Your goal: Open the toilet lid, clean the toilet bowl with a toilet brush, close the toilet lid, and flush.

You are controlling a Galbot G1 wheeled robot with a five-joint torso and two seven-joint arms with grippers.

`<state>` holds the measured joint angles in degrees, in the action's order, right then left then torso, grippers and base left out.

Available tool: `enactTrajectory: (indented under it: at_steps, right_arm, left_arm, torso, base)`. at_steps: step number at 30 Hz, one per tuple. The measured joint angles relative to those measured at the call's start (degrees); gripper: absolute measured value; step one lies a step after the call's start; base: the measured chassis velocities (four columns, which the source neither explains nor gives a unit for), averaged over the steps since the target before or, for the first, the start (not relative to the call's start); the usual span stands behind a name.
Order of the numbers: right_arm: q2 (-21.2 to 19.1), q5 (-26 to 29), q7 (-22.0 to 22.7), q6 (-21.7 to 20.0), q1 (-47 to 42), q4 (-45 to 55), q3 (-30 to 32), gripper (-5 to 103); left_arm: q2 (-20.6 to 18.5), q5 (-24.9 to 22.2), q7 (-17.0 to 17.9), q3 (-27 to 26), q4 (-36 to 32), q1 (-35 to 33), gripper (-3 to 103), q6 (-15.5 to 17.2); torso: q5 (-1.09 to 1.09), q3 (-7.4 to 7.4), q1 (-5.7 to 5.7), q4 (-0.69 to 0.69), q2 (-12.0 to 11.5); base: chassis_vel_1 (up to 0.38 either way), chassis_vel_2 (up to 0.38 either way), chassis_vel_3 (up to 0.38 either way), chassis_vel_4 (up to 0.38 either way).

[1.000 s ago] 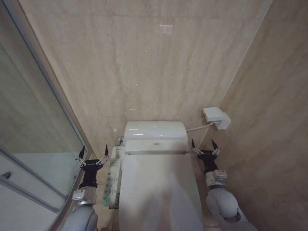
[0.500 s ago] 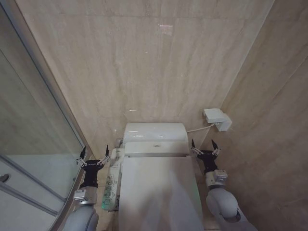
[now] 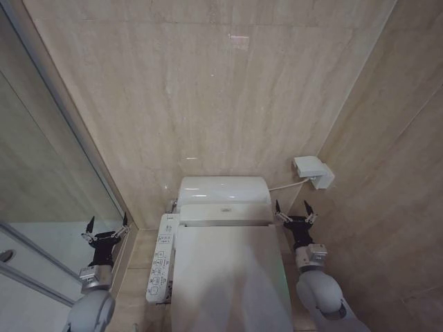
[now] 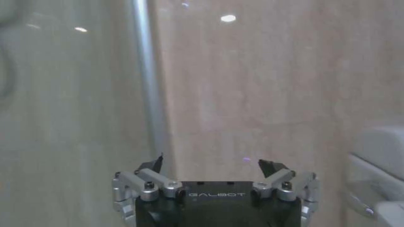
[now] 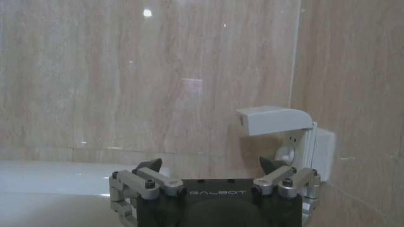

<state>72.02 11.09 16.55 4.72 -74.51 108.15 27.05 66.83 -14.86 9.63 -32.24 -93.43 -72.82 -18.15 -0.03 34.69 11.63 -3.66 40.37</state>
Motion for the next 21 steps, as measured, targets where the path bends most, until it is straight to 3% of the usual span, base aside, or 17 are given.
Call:
enactTrajectory:
  at_steps: [4, 5, 11, 12, 19, 20, 21]
  right_arm:
    - [0.0, 0.0, 0.0, 0.0, 0.0, 0.0, 0.0, 100]
    - [0.0, 0.0, 0.0, 0.0, 0.0, 0.0, 0.0, 100]
    - [0.0, 0.0, 0.0, 0.0, 0.0, 0.0, 0.0, 100]
    - [0.0, 0.0, 0.0, 0.0, 0.0, 0.0, 0.0, 100]
    - [0.0, 0.0, 0.0, 0.0, 0.0, 0.0, 0.0, 100]
    - [0.0, 0.0, 0.0, 0.0, 0.0, 0.0, 0.0, 100]
    - [0.0, 0.0, 0.0, 0.0, 0.0, 0.0, 0.0, 100]
  left_arm:
    - [-4.3, -1.7, -6.3, 3.4, 5.4, 5.1, 100, -2.4]
    - [-5.2, -1.7, -7.2, 4.2, 6.4, 6.5, 84, -2.9]
    - [-9.0, -1.5, -10.7, 8.6, 12.5, 12.8, 84, -5.1]
    - [-9.6, -1.0, -11.6, 10.0, 14.3, 14.6, 57, -5.9]
    - [-11.5, 2.3, -15.7, 16.9, 20.6, 19.8, 57, -9.7]
    - [-12.0, 3.3, -16.6, 18.2, 21.6, 20.4, 29, -11.0]
    - [-12.3, 4.4, -17.4, 19.2, 22.6, 20.7, 29, -12.1]
  torso:
    - [0.01, 0.0, 0.0, 0.0, 0.0]
    - [0.01, 0.0, 0.0, -0.01, 0.0]
    - [0.01, 0.0, 0.0, 0.01, 0.0]
    - [0.02, 0.0, 0.0, 0.0, 0.0]
    - [0.03, 0.0, 0.0, -0.01, 0.0]
    - [0.02, 0.0, 0.0, 0.0, 0.0]
    - [0.02, 0.0, 0.01, -0.01, 0.0]
  base:
    - [0.0, 0.0, 0.0, 0.0]
    - [0.0, 0.0, 0.0, 0.0]
    - [0.0, 0.0, 0.0, 0.0]
    - [0.0, 0.0, 0.0, 0.0]
    - [0.0, 0.0, 0.0, 0.0]
    - [0.0, 0.0, 0.0, 0.0]
    - [0.0, 0.0, 0.0, 0.0]
